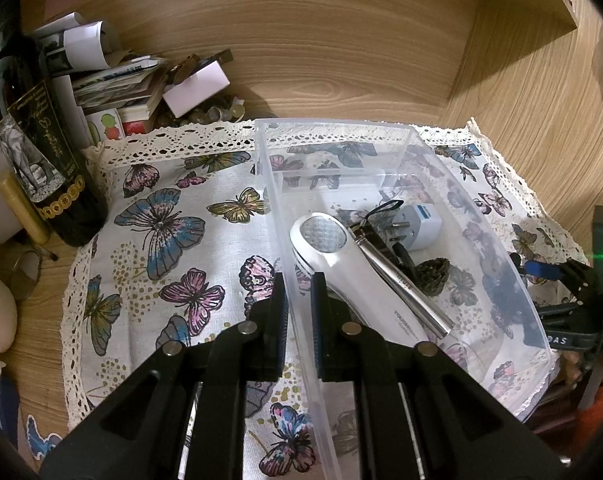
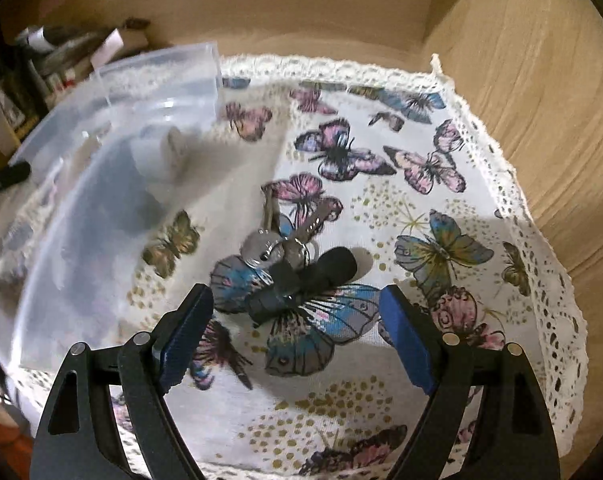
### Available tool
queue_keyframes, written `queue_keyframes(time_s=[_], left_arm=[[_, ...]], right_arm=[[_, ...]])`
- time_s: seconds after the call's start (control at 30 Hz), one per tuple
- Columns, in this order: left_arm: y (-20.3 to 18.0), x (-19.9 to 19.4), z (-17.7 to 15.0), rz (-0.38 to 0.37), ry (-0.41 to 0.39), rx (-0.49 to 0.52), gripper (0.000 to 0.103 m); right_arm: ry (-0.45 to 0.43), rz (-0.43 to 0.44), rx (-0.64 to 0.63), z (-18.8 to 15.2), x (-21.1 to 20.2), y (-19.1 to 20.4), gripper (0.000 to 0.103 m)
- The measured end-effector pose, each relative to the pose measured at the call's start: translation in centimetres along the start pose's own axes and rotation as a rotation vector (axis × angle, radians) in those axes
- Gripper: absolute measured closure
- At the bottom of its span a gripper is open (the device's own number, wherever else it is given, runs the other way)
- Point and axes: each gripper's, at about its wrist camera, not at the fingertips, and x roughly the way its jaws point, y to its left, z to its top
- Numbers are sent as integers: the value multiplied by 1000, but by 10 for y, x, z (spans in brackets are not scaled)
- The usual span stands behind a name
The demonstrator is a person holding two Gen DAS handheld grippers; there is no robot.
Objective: Organize rigid objects
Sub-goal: 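Grasp the black key fob with the right gripper, then carry the key fob into the box and open the right gripper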
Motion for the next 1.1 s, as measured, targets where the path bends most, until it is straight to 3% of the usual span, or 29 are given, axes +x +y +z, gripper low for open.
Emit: queue_keyframes(time_s=[0.37, 0.43, 0.5, 0.77, 1.1], left_arm=[[-1, 0, 0, 0, -2, -1, 94], [0, 0, 0, -1, -1, -2, 94], [0, 0, 0, -2, -1, -2, 94], [0, 0, 0, 0, -2, 1, 94], [1, 0, 0, -3, -3, -5, 94]], right_arm=[[-13, 13, 23, 7, 10, -19, 22], [-21, 17, 17, 8, 10, -19, 30], [-26, 21, 12, 8, 8, -19, 48], [-72, -22, -5, 8, -10, -19, 49], [-206, -22, -46, 26, -53, 4, 49]])
